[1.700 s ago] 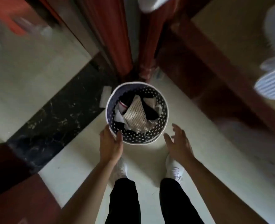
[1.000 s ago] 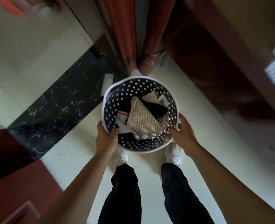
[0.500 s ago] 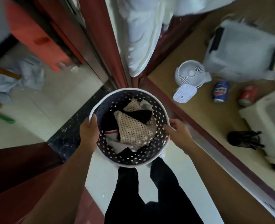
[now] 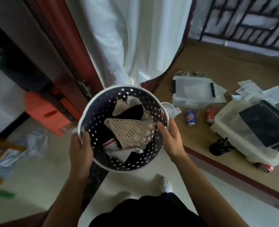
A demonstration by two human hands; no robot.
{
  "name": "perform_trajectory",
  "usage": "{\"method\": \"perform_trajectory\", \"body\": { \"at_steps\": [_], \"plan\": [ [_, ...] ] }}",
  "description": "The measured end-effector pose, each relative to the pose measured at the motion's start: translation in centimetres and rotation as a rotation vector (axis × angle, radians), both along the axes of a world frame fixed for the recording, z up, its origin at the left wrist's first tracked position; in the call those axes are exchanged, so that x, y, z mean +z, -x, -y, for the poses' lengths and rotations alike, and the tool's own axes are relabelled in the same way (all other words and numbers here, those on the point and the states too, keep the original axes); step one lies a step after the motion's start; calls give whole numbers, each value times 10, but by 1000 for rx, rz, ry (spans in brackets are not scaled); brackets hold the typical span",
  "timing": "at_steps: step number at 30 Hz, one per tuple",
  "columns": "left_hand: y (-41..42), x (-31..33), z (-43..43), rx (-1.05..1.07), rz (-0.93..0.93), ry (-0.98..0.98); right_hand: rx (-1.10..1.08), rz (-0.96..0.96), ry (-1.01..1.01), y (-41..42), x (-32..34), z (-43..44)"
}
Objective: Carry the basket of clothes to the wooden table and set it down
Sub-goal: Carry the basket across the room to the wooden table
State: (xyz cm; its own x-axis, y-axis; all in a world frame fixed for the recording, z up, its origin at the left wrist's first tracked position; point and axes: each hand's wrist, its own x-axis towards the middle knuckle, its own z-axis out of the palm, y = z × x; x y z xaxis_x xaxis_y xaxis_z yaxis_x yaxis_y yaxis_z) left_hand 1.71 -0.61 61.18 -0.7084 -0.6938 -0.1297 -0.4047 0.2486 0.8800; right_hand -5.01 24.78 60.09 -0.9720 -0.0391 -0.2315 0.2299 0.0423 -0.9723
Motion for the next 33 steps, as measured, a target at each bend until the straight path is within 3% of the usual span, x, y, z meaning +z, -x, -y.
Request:
{"method": "perform_trajectory", "body": {
  "at_steps": [9, 19, 29, 33],
  "plan": [
    [-9, -10, -22, -534, -14, -393, -487, -35, -115, -138, 5, -28],
    [-94, 29, -241, -1343, 117, -426, -1280, -110, -157, -383, 28, -141],
    [-275, 42, -466, -1743, 170, -552, -1677, -118, -76, -598, 25, -273],
    [-322, 48, -526, -1752, 224, -628, -1718, -109, -67, -646, 29, -323]
  ]
}}
